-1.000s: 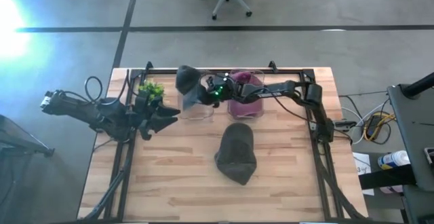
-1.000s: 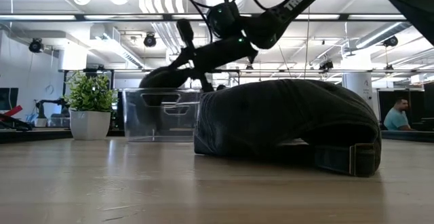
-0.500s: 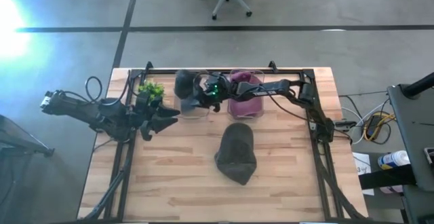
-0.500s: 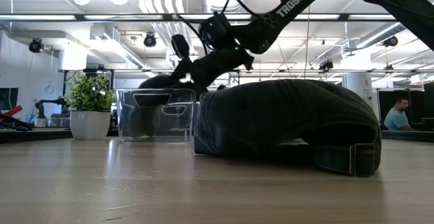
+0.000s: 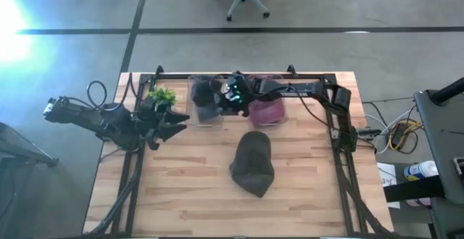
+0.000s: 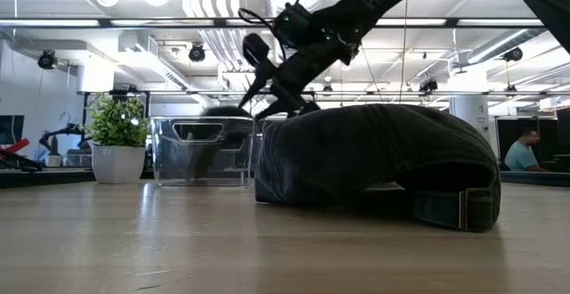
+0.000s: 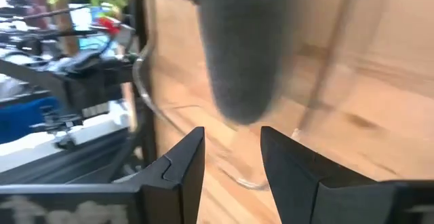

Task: Pick & Place hat
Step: Put the left black cap into the left transparent bin

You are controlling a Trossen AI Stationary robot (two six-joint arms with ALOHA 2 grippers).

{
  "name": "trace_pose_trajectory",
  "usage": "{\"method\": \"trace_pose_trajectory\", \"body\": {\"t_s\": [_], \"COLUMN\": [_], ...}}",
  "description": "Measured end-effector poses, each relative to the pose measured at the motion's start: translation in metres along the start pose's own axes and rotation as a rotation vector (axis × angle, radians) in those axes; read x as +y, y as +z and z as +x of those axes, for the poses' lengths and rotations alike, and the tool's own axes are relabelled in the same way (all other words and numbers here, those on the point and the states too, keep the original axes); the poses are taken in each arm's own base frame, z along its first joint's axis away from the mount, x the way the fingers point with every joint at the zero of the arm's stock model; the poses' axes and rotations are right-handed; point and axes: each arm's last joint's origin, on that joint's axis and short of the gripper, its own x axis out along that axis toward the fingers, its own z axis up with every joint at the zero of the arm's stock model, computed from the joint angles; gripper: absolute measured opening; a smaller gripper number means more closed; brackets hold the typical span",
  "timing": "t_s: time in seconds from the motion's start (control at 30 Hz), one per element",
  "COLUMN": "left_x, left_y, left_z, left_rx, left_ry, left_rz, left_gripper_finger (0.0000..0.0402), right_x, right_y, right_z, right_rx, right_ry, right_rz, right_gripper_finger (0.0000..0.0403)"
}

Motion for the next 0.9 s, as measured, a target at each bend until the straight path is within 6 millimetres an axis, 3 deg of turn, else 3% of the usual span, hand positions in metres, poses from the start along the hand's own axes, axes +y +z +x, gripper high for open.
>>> {"method": "trace_pose_trajectory", "body": {"t_s": [0.2, 0.47, 0.57, 0.9], "left_x": [0.0, 0.0, 0.0, 0.001], "left_y": [0.0, -0.002, -0.003, -0.007], "left_z": [0.001, 0.003, 0.004, 0.009], "left_rx": [-0.002, 0.004, 0.006, 0.021], "left_ry": [-0.002, 0.005, 0.012, 0.024], "left_rz": [0.012, 0.009, 0.011, -0.029], "left_gripper_finger": [0.0202, 0.0202, 0.0202, 0.0202], "right_x": [-0.006, 0.039, 0.04, 0.048], "right_y": [-0.002, -0.011, -0.008, 0.022], "right_z": [-0.009, -0.048, -0.043, 0.007], "right_rx": [-0.009, -0.19, -0.206, -0.195], "right_ry": [-0.096, -0.027, -0.105, -0.306], "right_rz": [-0.029, -0.247, -0.328, -0.536], "right_gripper_finger": [0.013, 0.0115, 0.0108, 0.0103]}}
